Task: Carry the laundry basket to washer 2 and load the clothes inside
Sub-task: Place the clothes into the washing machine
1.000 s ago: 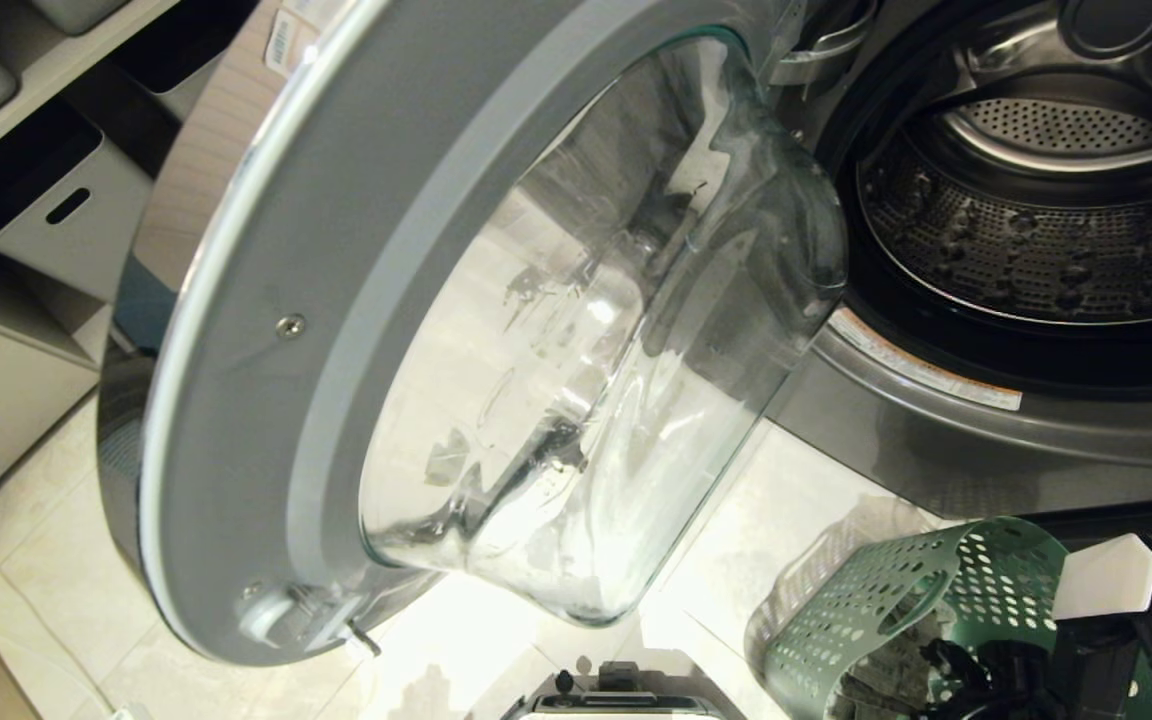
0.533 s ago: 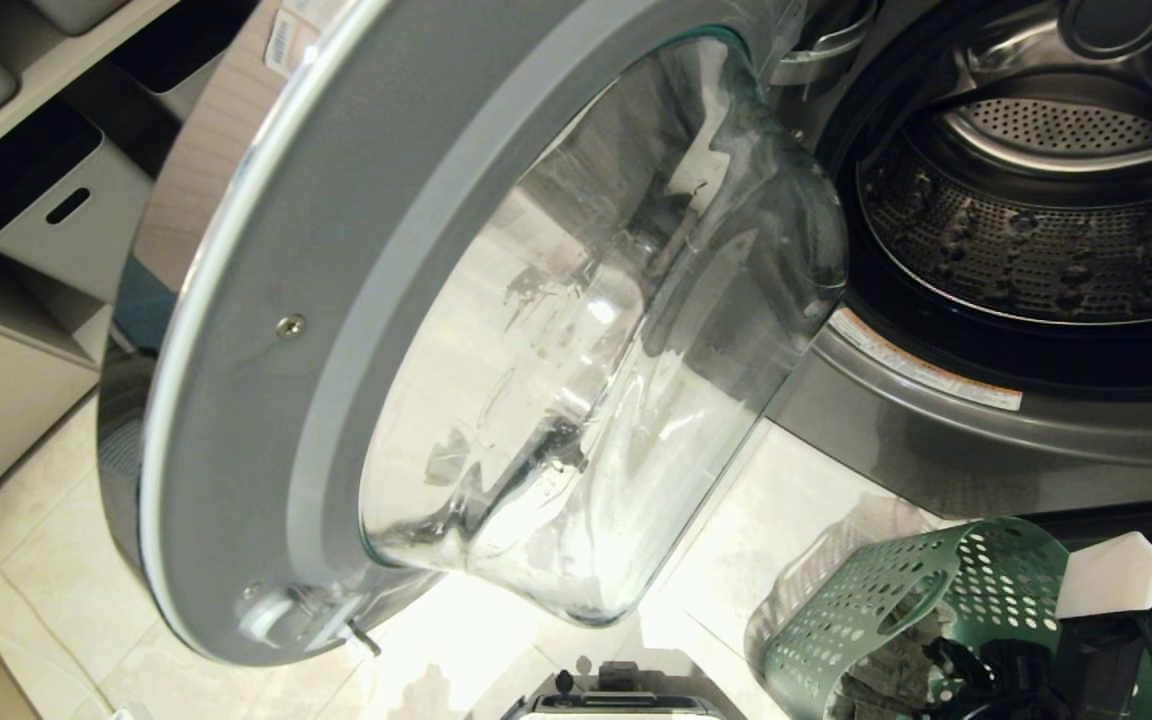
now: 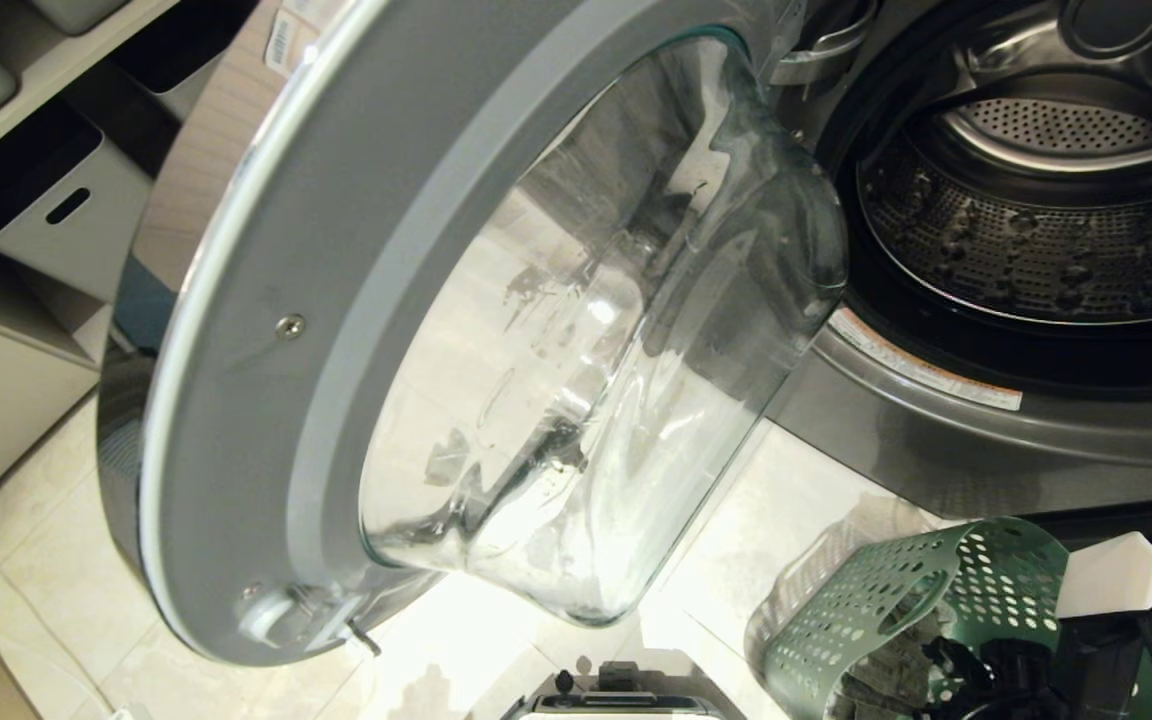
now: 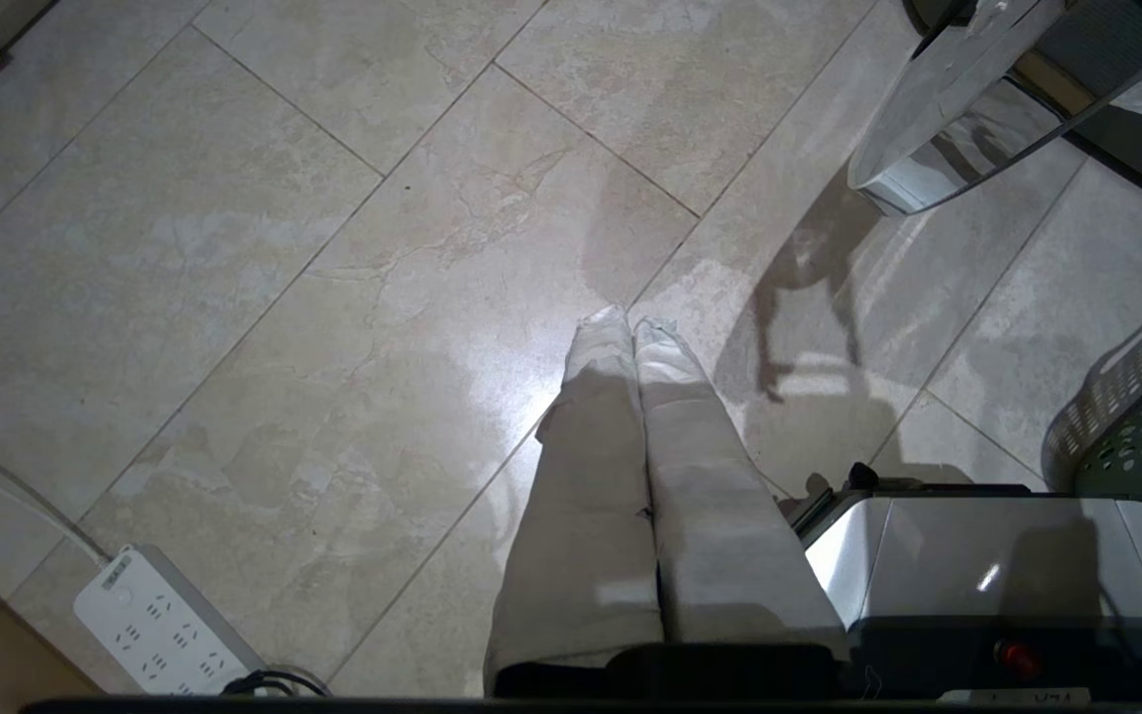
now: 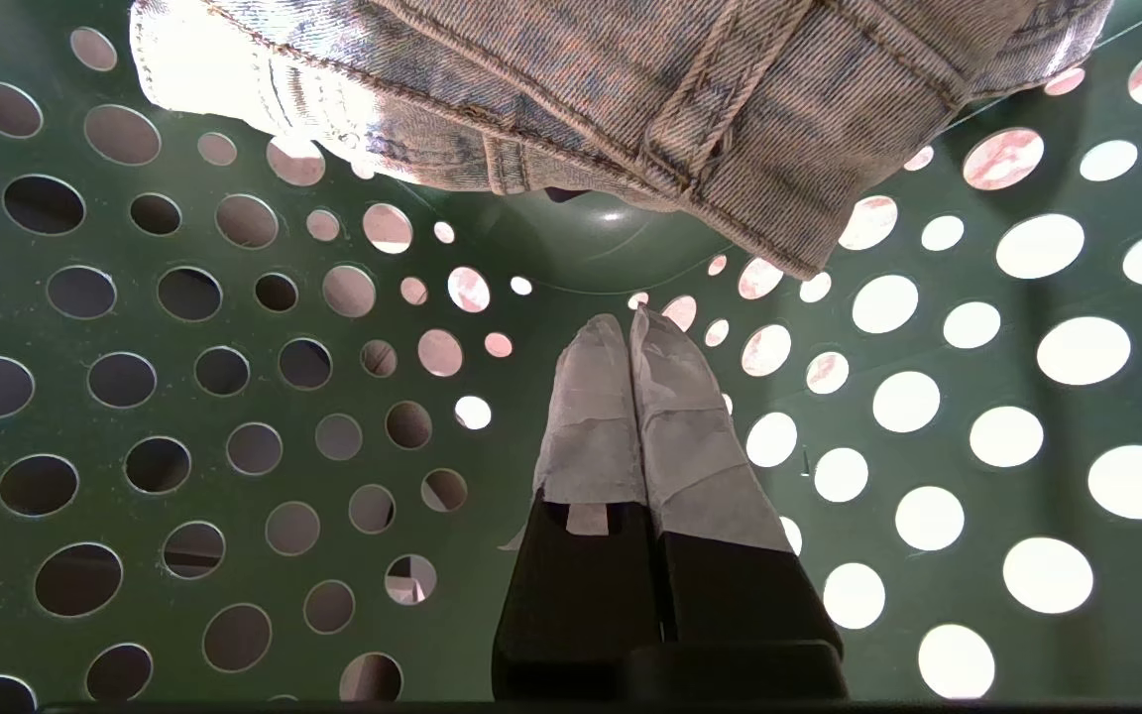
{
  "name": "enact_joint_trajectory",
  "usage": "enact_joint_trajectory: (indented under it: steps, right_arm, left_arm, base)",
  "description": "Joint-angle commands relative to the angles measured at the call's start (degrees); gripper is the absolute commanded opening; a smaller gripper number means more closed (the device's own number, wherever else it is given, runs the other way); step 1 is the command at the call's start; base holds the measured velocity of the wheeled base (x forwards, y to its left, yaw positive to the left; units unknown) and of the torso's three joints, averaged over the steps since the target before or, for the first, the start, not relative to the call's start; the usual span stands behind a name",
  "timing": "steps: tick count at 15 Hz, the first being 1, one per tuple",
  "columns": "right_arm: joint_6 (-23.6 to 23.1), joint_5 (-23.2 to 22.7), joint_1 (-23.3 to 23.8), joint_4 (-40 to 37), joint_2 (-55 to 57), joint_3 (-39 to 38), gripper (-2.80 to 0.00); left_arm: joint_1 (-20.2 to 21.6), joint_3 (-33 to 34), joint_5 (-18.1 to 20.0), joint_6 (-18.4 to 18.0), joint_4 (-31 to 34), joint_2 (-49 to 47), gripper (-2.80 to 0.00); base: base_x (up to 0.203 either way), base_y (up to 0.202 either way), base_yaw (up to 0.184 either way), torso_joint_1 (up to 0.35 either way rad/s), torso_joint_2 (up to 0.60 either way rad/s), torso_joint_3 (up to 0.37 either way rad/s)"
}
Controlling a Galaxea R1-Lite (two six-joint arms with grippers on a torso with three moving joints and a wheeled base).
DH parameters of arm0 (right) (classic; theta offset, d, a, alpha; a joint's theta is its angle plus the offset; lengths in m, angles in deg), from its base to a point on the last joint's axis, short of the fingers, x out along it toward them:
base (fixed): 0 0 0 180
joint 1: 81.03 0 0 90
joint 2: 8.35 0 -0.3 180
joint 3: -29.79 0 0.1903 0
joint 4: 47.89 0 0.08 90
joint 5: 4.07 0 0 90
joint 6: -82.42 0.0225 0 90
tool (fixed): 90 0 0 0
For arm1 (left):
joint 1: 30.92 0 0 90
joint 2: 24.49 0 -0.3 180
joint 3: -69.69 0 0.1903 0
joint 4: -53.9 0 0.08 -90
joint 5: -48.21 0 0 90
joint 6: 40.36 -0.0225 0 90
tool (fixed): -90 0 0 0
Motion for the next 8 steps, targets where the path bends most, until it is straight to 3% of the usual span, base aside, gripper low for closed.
enact_joint_trajectory:
  steps: [1, 8]
  right_arm:
    - [-0.12, -0.13, 0.0, 0.31, 0.26, 0.21, -2.8]
    - [-0.12, -0.07, 0.0, 0.31, 0.35, 0.35, -2.8]
  left_arm:
    - [0.0, 0.0, 0.0, 0.02, 0.01, -0.05, -2.8]
    - [0.0, 0.0, 0.0, 0.02, 0.01, -0.05, -2.8]
  base:
    - [0.0, 0.0, 0.0, 0.0, 0.0, 0.0]
    - [0.0, 0.0, 0.0, 0.0, 0.0, 0.0]
